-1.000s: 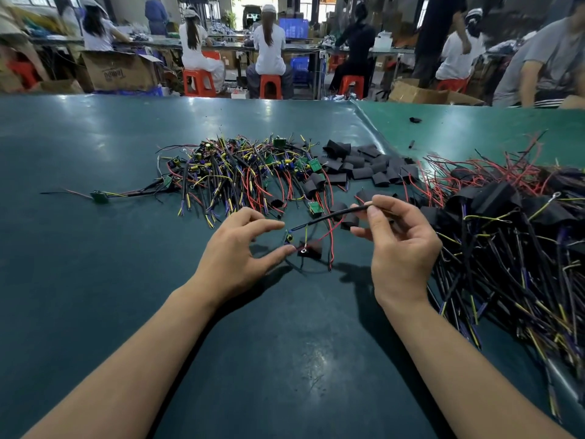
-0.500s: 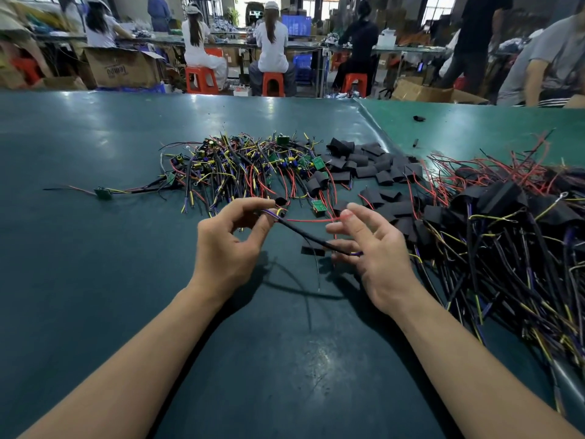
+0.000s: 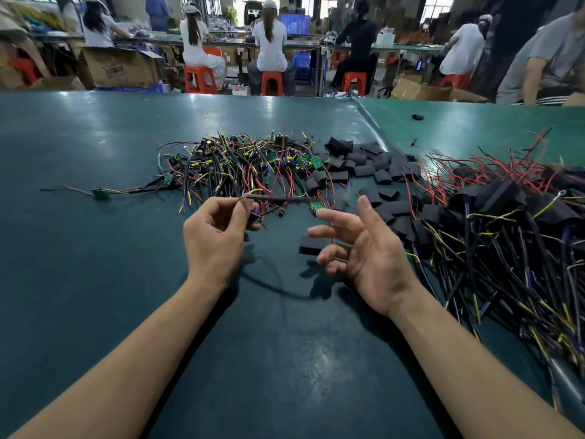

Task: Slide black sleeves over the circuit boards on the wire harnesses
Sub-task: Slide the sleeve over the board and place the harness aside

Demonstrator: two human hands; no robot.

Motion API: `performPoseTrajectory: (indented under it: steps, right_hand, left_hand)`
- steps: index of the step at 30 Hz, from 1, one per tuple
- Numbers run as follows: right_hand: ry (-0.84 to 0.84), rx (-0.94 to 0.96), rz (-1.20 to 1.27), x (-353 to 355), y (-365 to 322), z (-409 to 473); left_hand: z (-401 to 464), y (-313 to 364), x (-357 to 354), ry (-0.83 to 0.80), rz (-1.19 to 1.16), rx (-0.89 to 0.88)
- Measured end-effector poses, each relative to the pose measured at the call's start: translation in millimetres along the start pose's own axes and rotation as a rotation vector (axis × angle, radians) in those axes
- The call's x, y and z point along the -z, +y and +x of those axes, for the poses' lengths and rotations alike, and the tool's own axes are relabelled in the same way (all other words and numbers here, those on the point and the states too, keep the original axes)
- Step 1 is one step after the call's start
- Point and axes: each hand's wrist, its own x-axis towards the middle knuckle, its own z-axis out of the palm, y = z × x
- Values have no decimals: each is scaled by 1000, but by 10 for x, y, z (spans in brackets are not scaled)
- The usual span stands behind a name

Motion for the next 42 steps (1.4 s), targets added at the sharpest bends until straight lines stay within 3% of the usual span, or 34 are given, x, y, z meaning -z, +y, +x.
performPoseTrajectory:
  steps: [4, 9, 12, 17, 23, 26, 38, 42]
  right_hand:
    - [-8, 78, -136, -75, 57, -19]
    - [-51, 179, -425, -134, 150, -32]
    - [-6, 175, -360, -116, 158, -26]
    - [25, 159, -165, -76, 106, 7]
    - [2, 182, -189, -95, 123, -3]
    - [138, 191, -205, -99, 134, 7]
    - [295, 137, 45, -71, 43, 37]
    - [420, 150, 94, -2, 0, 48]
  left_hand:
    - [-76, 90, -37, -96, -45, 15]
    - [-241, 121, -101, -435, -108, -7]
    - [-263, 116, -131, -522, -145, 75]
    - [-211, 103, -101, -473, -143, 99]
    - [-230, 125, -109, -598, -129, 106]
    - [-234, 125, -95, -660, -123, 126]
    - [-41, 130, -56, -183, -430, 451]
    - [6, 124, -46, -147, -471, 519]
